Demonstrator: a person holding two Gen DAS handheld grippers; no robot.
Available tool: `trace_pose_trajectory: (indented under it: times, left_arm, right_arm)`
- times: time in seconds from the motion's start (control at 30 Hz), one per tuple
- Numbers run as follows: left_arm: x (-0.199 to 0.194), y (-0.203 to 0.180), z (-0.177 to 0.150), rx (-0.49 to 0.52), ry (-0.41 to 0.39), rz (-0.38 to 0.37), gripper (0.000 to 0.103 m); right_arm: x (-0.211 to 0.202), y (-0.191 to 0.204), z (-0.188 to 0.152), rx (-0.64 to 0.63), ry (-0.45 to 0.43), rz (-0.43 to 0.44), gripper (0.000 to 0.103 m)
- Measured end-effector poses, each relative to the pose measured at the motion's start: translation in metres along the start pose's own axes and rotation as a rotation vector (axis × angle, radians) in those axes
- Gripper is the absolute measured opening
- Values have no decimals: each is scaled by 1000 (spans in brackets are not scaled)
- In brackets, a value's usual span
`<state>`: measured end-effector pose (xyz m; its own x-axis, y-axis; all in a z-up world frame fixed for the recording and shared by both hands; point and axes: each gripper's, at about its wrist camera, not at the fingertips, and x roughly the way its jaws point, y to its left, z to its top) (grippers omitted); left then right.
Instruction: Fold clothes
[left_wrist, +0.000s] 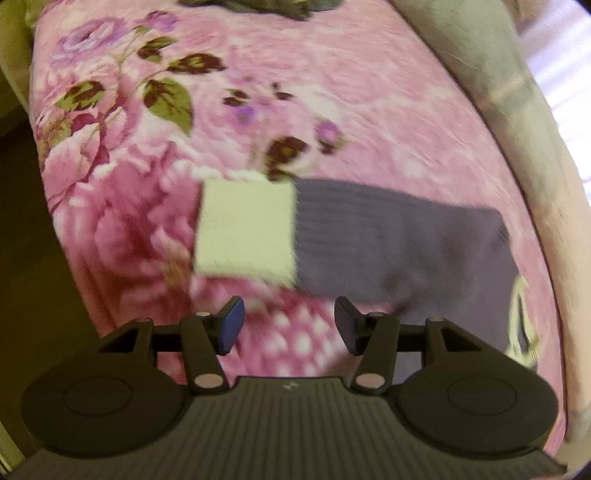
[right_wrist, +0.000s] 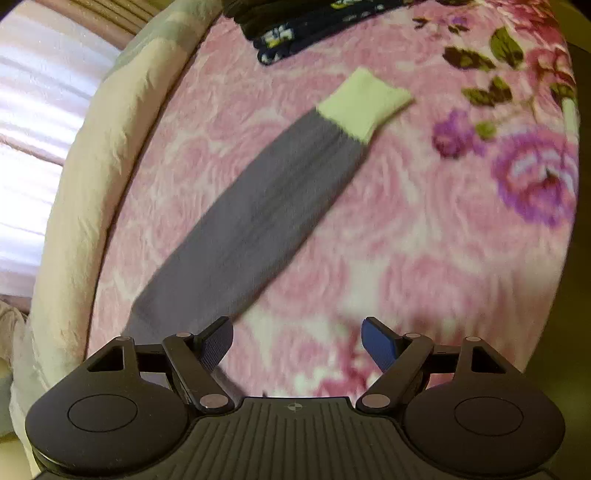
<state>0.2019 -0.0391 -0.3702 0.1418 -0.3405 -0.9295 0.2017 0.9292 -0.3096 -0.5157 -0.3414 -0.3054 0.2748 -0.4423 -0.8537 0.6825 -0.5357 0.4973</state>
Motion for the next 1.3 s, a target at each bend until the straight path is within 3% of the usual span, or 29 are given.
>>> trace_pose_trajectory:
  times: [0.17, 0.23, 0.27, 0.3, 0.4, 0.47, 0.57, 0.7, 0.83, 0.9, 0.97, 1.03, 1.1, 1.23, 1.3]
  left_arm:
    - [36, 22, 26, -61, 11, 5, 47]
    - [42, 25, 35, -67, 1, -8, 35]
    - [44, 24, 39, -53, 9, 0, 18]
    - [45, 26, 44, -44, 23, -5, 8]
    - [43, 34, 58, -28, 74, -55, 4]
    - [32, 33, 64, 22, 60, -74, 4]
    - [2, 25, 79, 107, -41, -113, 2]
    - [-61, 0, 114, 336, -292, -199, 2]
    - [-74, -22, 145, 561, -416, -156, 3]
    - [-44, -26, 158, 590, -405, -94, 4]
    - [-8, -27, 166, 586, -339, 13, 7]
    - [24, -24, 173, 571, -278, 122, 7]
    - [38, -16, 180, 534, -266, 202, 9]
    - [16, 3, 181, 392, -263, 108, 10]
    - [6, 4, 172, 339, -192, -36, 10]
  right_arm:
    - [-1, 13, -39, 0, -4, -35, 80]
    - [0, 18, -54, -2, -6, -49, 80]
    - [0, 22, -61, -4, -8, -51, 80]
    - [1, 25, -68, -7, -9, -52, 80]
    - [5, 39, -84, -14, -11, -46, 80]
    - [8, 49, -94, -13, -9, -34, 79]
    - [7, 65, -103, -25, -20, -17, 80]
    - [2, 83, -106, -40, -38, -3, 79]
    - [0, 93, -108, -44, -53, 8, 79]
    - [5, 99, -113, -58, -48, 17, 80]
    - [13, 106, -120, -89, -23, 21, 79]
    - [21, 114, -127, -146, 5, 18, 79]
    - [30, 122, -136, -237, 33, 17, 79]
    - [51, 140, -155, -446, 104, 30, 79]
    - [66, 146, -165, -504, 159, 96, 78]
